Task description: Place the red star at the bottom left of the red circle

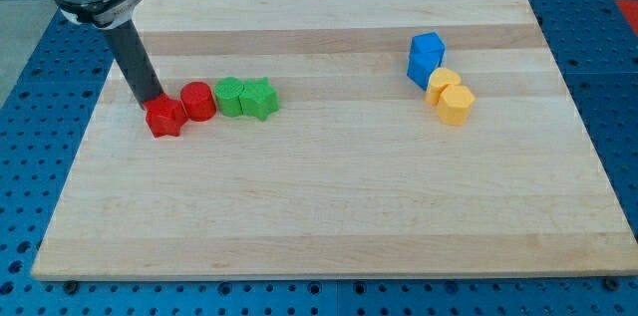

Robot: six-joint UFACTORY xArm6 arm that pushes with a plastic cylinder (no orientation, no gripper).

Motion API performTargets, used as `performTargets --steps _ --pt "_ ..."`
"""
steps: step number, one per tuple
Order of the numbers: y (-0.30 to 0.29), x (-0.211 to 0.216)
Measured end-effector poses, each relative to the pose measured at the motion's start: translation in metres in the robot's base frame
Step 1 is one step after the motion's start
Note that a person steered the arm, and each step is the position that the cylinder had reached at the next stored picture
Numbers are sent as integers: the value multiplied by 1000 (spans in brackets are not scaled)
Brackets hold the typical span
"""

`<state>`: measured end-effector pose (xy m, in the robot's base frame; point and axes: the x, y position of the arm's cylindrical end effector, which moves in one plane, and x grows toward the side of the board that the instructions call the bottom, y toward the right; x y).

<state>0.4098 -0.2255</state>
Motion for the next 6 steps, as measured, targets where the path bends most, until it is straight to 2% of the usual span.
performTargets --steps 4,6 --pt "18 12" --pt "-28 13"
